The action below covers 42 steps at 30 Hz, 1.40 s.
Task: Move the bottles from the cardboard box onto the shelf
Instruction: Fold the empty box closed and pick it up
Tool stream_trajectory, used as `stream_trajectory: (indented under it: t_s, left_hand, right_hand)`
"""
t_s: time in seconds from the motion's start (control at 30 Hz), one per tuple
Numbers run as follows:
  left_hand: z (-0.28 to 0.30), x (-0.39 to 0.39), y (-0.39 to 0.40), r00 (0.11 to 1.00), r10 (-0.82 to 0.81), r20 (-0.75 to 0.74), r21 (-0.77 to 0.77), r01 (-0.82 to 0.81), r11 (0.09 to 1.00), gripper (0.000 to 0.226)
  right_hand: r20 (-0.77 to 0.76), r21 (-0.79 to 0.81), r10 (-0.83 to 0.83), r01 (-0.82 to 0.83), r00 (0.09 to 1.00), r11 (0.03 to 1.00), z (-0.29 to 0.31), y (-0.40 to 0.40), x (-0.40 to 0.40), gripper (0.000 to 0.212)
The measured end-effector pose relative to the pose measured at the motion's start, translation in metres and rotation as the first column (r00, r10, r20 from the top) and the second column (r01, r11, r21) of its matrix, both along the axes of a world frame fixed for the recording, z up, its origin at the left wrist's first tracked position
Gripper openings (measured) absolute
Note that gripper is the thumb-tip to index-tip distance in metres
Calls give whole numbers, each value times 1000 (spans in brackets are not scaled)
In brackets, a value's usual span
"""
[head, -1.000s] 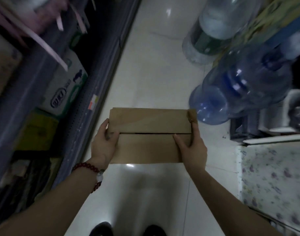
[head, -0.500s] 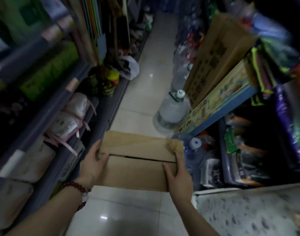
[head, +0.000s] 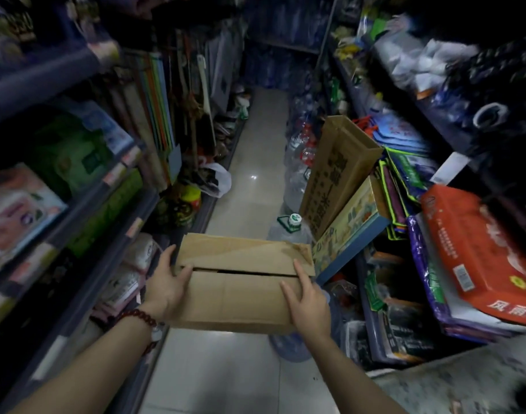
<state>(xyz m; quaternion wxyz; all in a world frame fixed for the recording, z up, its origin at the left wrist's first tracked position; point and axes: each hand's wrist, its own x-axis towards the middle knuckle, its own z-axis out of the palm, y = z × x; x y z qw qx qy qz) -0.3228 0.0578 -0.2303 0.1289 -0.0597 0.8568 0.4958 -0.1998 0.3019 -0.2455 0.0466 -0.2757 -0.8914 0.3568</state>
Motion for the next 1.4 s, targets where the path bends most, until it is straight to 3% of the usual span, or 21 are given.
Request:
stream_trajectory:
  t_s: [0.3,0.73,0.93,1.17,1.4]
  left_hand:
    - [4,-130,29,998,-23,65,28,21,999,60]
    - [-10,-332,111,983,-84,163,-61,95,994,61]
    - [-62,-414,145,973,3,231,-170,37,985,60]
    - [-146,-496,183,957,13,290,-192,44,980,59]
    - [-275,-550,197,956,27,293,-158,20,987,53]
  right_hand:
    - [39,80,-55,52,998,995,-2,27,-127,55]
    - [72,13,-100,99,992,995,-24,91,-307,56]
    - [120,-93,-56,68,991,993,-74,129,-399,58]
    - [214,-61,-62,77,975,995,-149,164,-487,58]
    - [190,-165,-116,148,975,975,-278,167,-538,57]
